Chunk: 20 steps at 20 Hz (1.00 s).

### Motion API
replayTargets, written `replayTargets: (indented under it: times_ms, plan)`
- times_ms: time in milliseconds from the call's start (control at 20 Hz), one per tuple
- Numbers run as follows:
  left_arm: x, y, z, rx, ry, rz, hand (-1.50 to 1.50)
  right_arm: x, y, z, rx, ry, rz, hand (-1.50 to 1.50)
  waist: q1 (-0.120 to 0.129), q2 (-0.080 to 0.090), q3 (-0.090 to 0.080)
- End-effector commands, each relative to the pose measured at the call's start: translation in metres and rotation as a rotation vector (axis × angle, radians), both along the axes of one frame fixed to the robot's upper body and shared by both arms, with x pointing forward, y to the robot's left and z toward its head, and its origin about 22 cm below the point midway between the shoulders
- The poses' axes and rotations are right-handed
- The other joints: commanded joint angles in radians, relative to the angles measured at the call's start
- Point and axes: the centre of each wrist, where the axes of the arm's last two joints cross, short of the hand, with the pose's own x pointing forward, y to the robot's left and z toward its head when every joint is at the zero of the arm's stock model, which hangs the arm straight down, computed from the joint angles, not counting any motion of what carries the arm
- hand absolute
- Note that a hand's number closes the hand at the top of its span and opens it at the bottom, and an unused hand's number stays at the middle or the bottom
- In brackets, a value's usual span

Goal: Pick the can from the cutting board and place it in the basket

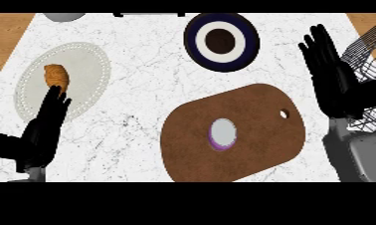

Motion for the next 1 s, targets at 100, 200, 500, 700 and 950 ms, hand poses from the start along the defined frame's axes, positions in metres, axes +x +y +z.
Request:
replayTargets:
  times_ms: [100,200,500,700,950]
  plan:
    - [0.025,-0.013,0.04,0.152,-0.096,-0.201,0.0,-0.015,0.001,-0.009,-0.088,-0.005,0.027,1.5,0.006,-0.013,0.007]
    - [0.046,-0.029,0.063,0.27,-0.195,-0.283,0.0,-0.018,0.008,-0.005,-0.136,-0.026,0.042,1.5,-0.01,-0.014,0.007]
    - [0.055,-0.05,0.074,0.265,-0.171,-0.41,0.0,-0.065,0.153,-0.028,-0.247,-0.3,0.283,-1.5,0.016,-0.015,0.005]
    - [0.061,-0.054,0.078,0.278,-0.176,-0.406,0.0,-0.069,0.19,-0.035,-0.397,-0.244,0.082,-1.5,0.003,-0.018,0.001]
    - [0.053,-0.045,0.08,0.271,-0.151,-0.381,0.0,-0.052,0.155,-0.028,-0.701,-0.15,-0.132,-1.5,-0.025,-0.036,-0.003]
